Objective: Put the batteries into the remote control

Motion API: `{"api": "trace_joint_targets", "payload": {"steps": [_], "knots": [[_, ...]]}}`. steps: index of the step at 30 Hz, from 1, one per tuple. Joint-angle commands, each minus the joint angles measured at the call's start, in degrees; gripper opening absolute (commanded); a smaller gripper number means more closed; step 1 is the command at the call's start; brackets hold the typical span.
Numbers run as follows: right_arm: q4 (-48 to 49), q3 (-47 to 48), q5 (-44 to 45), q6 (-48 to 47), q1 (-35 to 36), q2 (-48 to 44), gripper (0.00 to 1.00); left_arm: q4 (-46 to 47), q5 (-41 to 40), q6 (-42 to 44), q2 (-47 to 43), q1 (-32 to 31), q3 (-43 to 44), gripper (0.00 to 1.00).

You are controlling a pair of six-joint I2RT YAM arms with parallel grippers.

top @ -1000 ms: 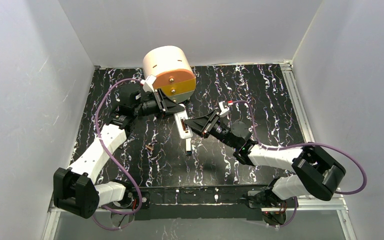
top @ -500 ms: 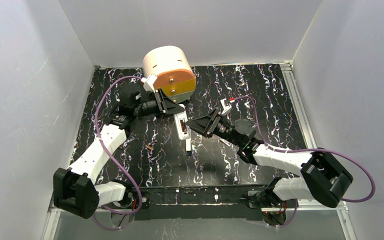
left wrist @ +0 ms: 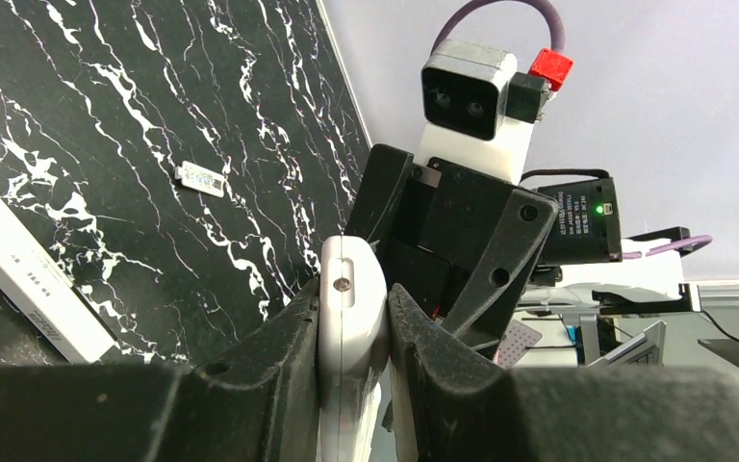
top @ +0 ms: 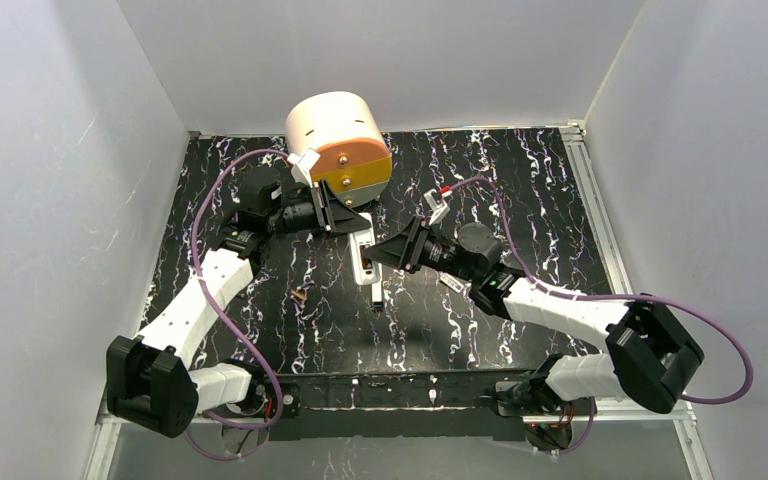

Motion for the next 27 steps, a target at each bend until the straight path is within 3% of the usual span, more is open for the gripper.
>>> {"api": "trace_joint_targets", "payload": {"steps": [1,10,16,27], "knots": [[-2.70,3.18,-0.47,-3.92,-0.19,0.67,0.57,0.90,2.62,0.75,-1.80,0.13,1.33,0.00],[-13.52,5.53,2.00,-11.52,-0.20,-0.55,0.36,0.73,2.72,0.98,-1.72,0.11,1.67,0.00],[-14.25,5.62,2.43,-11.99,-0.36,-0.98,0.34,0.15,2.85,1.96,-1.74,0.09,2.03,0.00],[-13.64,6.27,3.75,-10.71,-0.52,-4.55,0.68,-2.66,0.11,5.27,-2.80,0.11,2.31,0.00]]}}
